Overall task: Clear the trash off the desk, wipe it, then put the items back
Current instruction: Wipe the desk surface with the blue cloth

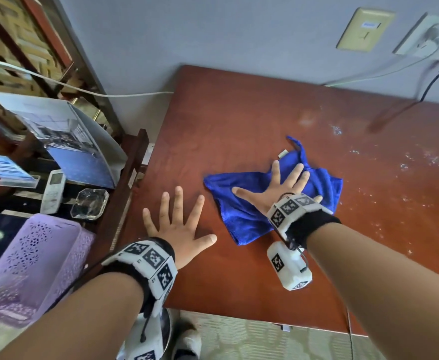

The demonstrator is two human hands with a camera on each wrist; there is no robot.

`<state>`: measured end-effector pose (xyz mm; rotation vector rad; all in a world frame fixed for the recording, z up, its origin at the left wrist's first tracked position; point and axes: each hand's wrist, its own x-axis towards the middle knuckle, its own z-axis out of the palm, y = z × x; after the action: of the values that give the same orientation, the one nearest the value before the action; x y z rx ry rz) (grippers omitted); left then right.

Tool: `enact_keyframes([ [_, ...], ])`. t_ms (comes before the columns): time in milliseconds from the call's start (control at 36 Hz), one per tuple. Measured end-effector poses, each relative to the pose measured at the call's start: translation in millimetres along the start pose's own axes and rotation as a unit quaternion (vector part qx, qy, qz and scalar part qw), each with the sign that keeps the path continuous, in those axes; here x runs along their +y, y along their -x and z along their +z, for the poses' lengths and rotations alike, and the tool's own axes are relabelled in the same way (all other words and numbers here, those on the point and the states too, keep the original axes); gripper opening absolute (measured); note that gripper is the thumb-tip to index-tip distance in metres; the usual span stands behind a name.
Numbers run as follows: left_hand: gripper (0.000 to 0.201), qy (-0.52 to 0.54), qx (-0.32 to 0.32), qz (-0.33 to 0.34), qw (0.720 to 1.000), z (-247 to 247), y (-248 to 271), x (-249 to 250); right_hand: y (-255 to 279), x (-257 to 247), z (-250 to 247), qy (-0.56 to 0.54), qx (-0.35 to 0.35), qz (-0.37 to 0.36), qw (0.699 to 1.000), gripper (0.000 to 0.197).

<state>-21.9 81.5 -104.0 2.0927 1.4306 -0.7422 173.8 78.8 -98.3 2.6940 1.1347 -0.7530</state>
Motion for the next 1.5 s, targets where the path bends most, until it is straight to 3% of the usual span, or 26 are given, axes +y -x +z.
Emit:
enact_keyframes([
  [417,0.082,0.002,-0.03,0.01,0.999,-5.3,0.6,-1.9,31.7,12.3,20.0,0.015,0.0,-0.036,0.999,0.118],
  [639,0.08,0.021,-0.004,0.014,1.0,-4.1,3.8,-0.5,75.0,35.4,43.5,0.054,-0.015,-0.076,0.996,0.112],
  [861,0.08,0.019,-0.014,0.018,1.0,-5.5,4.3,-1.1,108.9,70.5,62.7,0.077,-0.005,-0.167,0.983,0.108],
  [972,0.081,0.015,-0.018,0.019,1.0,-5.7,4.7,-1.2,118.2,91.6,59.3,0.093,-0.034,-0.229,0.968,0.103],
  [1055,0.081,0.017,-0.019,0.022,0.999,-5.5,3.9,-1.7,122.4,98.4,51.4,-0.004,-0.024,-0.259,0.966,0.095],
  [1139,0.081,0.016,-0.021,0.023,0.999,-5.0,3.0,-2.2,120.2,87.7,52.5,-0.119,0.084,-0.18,0.973,0.078],
  [1222,0.082,0.017,-0.021,0.022,0.999,-4.7,2.9,-2.5,114.2,59.0,63.5,-0.121,0.087,-0.034,0.988,0.069],
  [1278,0.082,0.015,-0.022,0.021,0.999,-4.9,2.5,-2.5,111.8,37.6,74.1,-0.097,0.084,0.019,0.992,0.066],
  [1389,0.081,0.013,-0.026,0.018,0.999,-5.6,2.8,-1.3,112.9,20.6,91.2,-0.076,0.111,0.029,0.99,0.066],
  [1500,0.082,0.011,-0.027,0.015,0.999,-6.4,3.3,-0.7,120.0,31.9,99.6,-0.048,0.127,-0.048,0.99,0.07],
])
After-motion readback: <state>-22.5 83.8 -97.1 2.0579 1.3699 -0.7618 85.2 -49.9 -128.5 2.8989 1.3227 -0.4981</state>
